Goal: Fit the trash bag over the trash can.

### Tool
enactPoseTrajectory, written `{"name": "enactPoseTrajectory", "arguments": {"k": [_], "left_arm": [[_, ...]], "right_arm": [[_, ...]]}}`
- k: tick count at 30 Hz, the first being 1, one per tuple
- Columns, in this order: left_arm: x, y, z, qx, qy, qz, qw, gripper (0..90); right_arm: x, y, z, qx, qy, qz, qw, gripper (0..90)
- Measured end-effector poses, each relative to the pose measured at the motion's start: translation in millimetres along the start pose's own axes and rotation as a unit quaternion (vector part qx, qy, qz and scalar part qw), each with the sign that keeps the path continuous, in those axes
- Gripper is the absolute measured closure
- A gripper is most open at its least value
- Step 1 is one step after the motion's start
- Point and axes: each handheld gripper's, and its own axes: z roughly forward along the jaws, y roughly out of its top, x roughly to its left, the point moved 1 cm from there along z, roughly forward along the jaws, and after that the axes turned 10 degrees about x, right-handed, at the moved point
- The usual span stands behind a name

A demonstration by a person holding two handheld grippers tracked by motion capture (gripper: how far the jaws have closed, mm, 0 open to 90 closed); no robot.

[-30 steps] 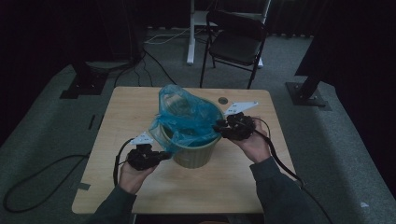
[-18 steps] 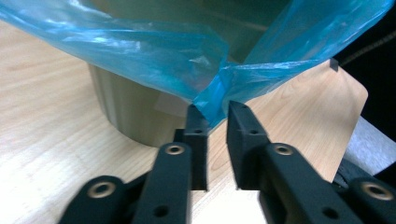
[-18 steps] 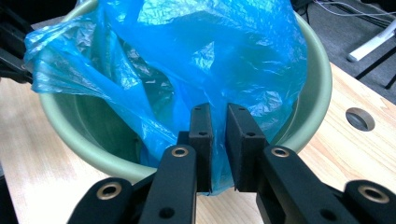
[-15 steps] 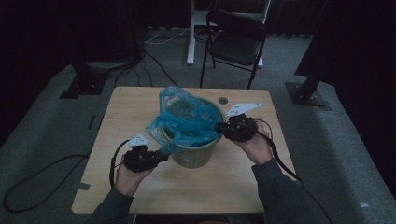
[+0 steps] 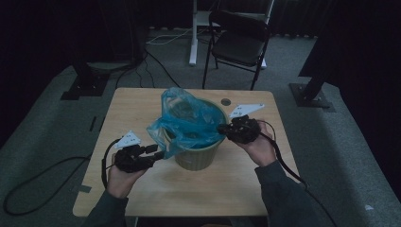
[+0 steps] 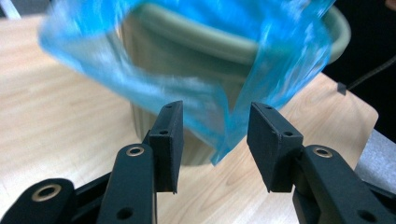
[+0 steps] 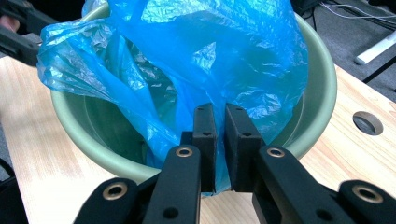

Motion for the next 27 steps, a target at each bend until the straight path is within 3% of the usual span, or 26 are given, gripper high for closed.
{"name": "enactPoseTrajectory", "arguments": {"k": [4,11,15,19,27], "left_arm": [[-0.5,10.7,-6.2,-0.014,0.009,0.009,0.9998,54.7],[8.2,37.4,-14.4,-0.042,0.054,0.021,0.9974,51.0],[15.4,50.1,-12.8,-0.045,0.069,0.021,0.9964,49.0],[20.8,55.7,-8.1,-0.04,0.071,0.012,0.9966,46.8],[31.8,65.2,13.3,-0.033,0.051,-0.013,0.9981,46.8]], "right_arm": [[0.2,-0.1,-0.5,-0.001,0.001,0.0,1.0,83.6],[-0.7,0.1,-1.0,-0.002,0.003,0.001,1.0,83.6],[-0.8,0.3,-1.0,-0.002,0.004,0.001,1.0,83.6],[-1.0,0.4,-0.8,-0.003,0.004,0.001,1.0,83.6],[-1.5,0.8,-0.4,-0.005,0.005,0.002,1.0,83.5]]}}
